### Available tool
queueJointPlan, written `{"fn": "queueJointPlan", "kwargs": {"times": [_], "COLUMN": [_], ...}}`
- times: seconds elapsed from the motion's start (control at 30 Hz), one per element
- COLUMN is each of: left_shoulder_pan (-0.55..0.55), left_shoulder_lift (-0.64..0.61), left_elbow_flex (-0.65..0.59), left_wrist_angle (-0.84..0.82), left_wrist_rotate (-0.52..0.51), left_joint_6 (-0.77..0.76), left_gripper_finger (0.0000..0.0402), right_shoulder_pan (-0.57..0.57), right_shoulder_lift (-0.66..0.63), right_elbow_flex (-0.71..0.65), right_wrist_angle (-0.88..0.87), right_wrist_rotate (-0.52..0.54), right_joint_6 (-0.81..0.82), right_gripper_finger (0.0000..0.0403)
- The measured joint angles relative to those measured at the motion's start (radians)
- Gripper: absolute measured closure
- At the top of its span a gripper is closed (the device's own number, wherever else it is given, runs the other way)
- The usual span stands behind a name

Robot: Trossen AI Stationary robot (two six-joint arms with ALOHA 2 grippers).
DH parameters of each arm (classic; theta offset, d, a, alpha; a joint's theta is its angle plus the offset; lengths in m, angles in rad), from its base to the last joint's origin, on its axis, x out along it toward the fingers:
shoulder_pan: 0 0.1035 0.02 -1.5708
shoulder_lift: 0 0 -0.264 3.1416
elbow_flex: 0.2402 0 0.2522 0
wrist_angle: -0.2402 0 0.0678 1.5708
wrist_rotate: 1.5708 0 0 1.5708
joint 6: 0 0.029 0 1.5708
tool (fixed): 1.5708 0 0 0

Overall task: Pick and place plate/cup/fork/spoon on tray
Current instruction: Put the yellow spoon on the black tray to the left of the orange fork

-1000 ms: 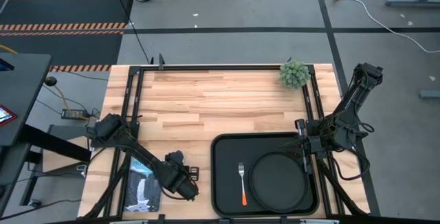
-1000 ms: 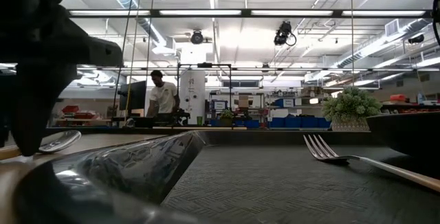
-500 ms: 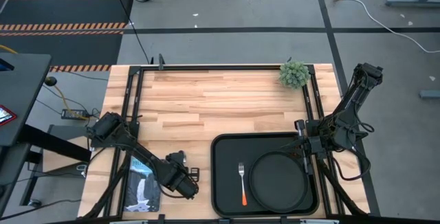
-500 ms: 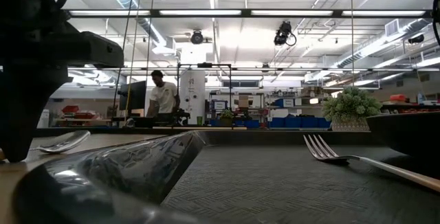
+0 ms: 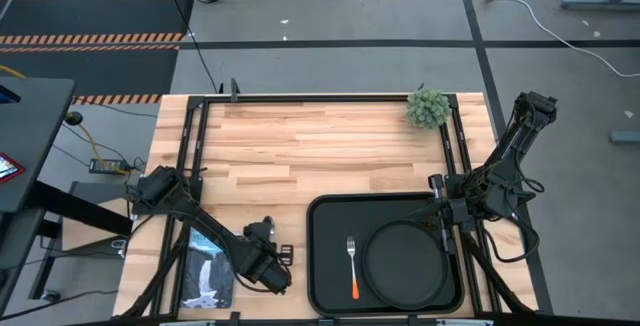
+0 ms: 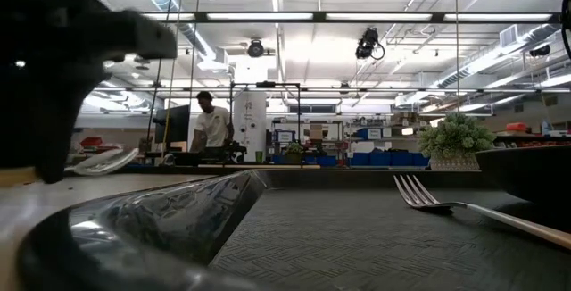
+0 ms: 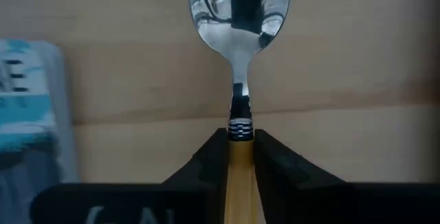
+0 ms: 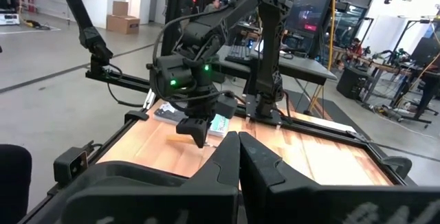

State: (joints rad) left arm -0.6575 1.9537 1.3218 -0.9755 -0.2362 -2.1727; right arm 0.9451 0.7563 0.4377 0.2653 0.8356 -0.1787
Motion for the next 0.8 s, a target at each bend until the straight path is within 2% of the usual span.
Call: {"fn": "queueJointPlan", "kwargs": {"times": [0.23,0.4,0.63,0.8], "left_shoulder_pan": [0.006,0.045,0.114,0.124], "left_shoulder_lift": [-0.003,-0.004,-0.004,0.035], "left_elbow_flex": [0.04,0.041,0.041,0.041], "left_wrist_angle": [0.064,0.209,0.415,0.578], "left_wrist_rotate": [-0.148,-0.233,-0.262,-0.261], "left_joint_6": [-0.019,0.034,0.194,0.225], "left_gripper_finger": [0.0341,0.0341,0.034,0.034], "right_shoulder_pan": [0.0,0.0,0.0,0.0], "right_shoulder_lift": [0.0,0.0,0.0,0.0], "right_elbow_flex": [0.0,0.0,0.0,0.0], "right_wrist_angle": [0.001,0.003,0.003,0.003], "right_wrist_rotate": [0.0,0.0,0.0,-0.001], "right_joint_6": [-0.001,-0.004,-0.004,-0.004], "right_gripper_finger": [0.0398,0.0398,0.0398,0.0398]}}
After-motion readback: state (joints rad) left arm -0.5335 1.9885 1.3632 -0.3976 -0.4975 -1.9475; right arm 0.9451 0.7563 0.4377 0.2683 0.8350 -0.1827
